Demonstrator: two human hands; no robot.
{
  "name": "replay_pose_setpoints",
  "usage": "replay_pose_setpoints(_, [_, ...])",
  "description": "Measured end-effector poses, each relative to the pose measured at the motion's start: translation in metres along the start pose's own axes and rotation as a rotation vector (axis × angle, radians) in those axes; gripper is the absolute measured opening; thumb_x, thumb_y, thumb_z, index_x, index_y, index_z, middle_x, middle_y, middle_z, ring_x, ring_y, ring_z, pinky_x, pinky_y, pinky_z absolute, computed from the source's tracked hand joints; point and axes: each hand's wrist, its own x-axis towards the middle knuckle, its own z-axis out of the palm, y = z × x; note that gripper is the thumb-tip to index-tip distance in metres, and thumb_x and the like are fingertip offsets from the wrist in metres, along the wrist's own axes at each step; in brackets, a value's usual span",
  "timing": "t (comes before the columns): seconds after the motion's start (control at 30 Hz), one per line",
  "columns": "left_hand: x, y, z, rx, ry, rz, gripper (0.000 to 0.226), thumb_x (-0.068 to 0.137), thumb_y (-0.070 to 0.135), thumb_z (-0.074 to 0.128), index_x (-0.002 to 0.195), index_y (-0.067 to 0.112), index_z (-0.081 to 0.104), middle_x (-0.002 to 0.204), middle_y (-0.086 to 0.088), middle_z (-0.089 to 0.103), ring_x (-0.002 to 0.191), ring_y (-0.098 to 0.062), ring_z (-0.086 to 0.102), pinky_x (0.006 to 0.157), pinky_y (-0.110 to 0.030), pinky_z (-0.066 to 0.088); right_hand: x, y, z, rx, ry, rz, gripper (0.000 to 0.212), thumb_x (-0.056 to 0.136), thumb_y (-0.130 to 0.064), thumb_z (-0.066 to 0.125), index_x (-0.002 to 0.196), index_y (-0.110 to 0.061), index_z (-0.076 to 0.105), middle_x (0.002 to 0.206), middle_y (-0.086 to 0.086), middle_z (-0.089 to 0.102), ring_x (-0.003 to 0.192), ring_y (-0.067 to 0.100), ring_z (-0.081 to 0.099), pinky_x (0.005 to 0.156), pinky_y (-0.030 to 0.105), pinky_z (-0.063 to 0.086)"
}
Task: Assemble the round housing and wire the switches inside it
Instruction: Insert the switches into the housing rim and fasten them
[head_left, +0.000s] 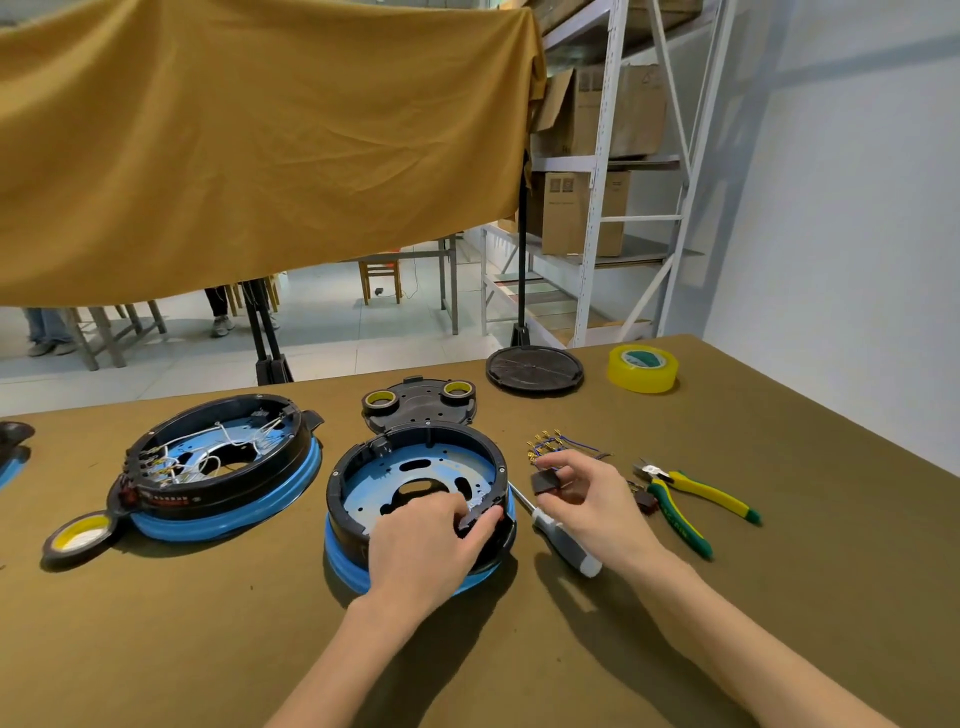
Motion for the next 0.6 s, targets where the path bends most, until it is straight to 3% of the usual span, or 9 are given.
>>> replay_pose_setpoints(0.1, [0.004,-0.006,-0.007,-0.457,-0.041,-0.085,0.023,0.093,0.057,0.061,0.093,0.034,0.057,0.081,0.013,0.060,0.077,-0.005,0.059,0.063,-0.024,0.048,-0.009,-0.009,0.008,0.147,-0.071,-0.034,0.037,0.085,-0.009,0.079,0.116,-0.028,0.073,0.097,-0.006,0.076,0.085,0.010,0.074,0.073,0.022,0.059])
replay_pose_setpoints(0.17, [0.004,-0.014,-0.017,-0.640,-0.076,-0.082,0.009,0.095,0.039,0.067,0.096,0.032,0.061,0.087,0.012,0.064,0.084,-0.009,0.061,0.071,-0.026,0.052,-0.014,-0.013,0.013,0.266,-0.093,-0.018,0.032,0.087,-0.010,0.079,0.115,-0.024,0.073,0.093,-0.002,0.078,0.079,0.013,0.074,0.071,0.025,0.060])
replay_pose_setpoints(0.3, [-0.006,-0.029,-0.025,-0.477,-0.121,0.036,0.007,0.095,0.044,0.064,0.101,0.040,0.065,0.088,0.023,0.066,0.091,0.001,0.061,0.071,-0.016,0.049,-0.020,-0.018,0.023,0.326,-0.052,0.011,0.025,0.095,-0.013,0.072,0.119,-0.019,0.074,0.090,0.003,0.078,0.075,0.019,0.075,0.063,0.026,0.059])
replay_pose_setpoints(0.43, [-0.015,-0.030,-0.022,-0.423,-0.097,0.085,0.017,0.094,0.043,0.066,0.111,0.044,0.065,0.091,0.033,0.063,0.095,0.007,0.060,0.068,-0.009,0.046,-0.025,-0.023,0.032,0.339,-0.053,0.020,0.043,0.090,0.000,0.072,0.125,-0.023,0.061,0.097,0.009,0.071,0.077,0.022,0.076,0.068,0.029,0.061])
replay_pose_setpoints(0.6, [-0.015,-0.029,-0.019,-0.450,-0.070,0.093,0.029,0.093,0.041,0.071,0.120,0.043,0.063,0.095,0.032,0.063,0.098,0.010,0.059,0.071,-0.005,0.045,-0.028,-0.024,0.041,0.154,-0.024,-0.063,0.025,0.087,-0.008,0.077,0.104,-0.024,0.068,0.091,-0.006,0.072,0.082,0.013,0.072,0.070,0.025,0.059])
